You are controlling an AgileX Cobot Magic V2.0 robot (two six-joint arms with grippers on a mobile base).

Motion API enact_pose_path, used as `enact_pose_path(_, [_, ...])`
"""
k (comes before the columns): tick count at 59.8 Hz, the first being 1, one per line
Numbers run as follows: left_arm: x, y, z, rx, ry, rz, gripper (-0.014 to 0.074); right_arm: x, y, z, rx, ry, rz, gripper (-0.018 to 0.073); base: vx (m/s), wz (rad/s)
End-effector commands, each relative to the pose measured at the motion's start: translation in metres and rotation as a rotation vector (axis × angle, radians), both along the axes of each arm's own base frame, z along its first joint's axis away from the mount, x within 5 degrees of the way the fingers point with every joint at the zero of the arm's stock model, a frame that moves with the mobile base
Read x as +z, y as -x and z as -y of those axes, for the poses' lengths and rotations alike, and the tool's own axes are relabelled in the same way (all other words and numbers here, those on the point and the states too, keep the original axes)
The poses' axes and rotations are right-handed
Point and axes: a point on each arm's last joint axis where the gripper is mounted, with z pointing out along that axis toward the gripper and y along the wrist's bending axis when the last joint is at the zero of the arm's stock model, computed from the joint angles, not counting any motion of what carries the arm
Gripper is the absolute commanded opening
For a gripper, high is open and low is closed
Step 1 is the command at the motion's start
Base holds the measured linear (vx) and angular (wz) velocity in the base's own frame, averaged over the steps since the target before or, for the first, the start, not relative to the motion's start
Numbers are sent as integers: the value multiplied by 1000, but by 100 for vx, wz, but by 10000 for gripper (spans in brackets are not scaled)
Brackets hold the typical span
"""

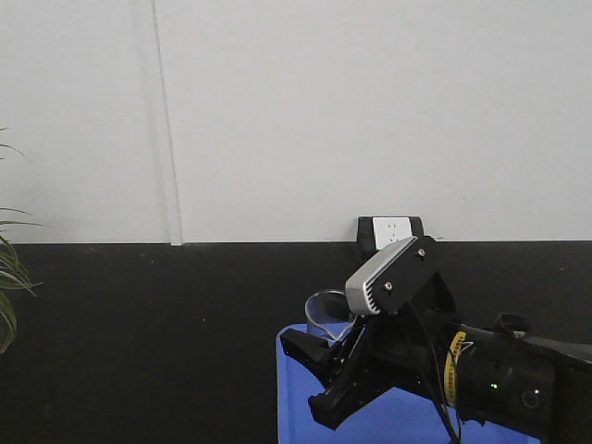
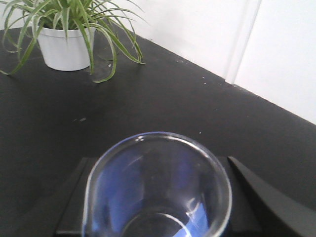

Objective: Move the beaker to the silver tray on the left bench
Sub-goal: 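Close the right gripper on the beaker and lift it, then hold the beaker in the right gripper while driving to the silver tray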

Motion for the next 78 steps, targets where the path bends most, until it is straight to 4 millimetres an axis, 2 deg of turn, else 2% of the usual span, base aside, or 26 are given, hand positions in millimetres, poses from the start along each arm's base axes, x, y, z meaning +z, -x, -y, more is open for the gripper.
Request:
enact_pose_path(1, [1, -2, 1, -10, 5, 69, 1, 22, 5, 1, 15, -63, 51, -14, -20, 0])
enact_pose_path(78, [1, -2, 1, -10, 5, 69, 1, 22, 5, 1, 14, -62, 51, -14, -30, -1])
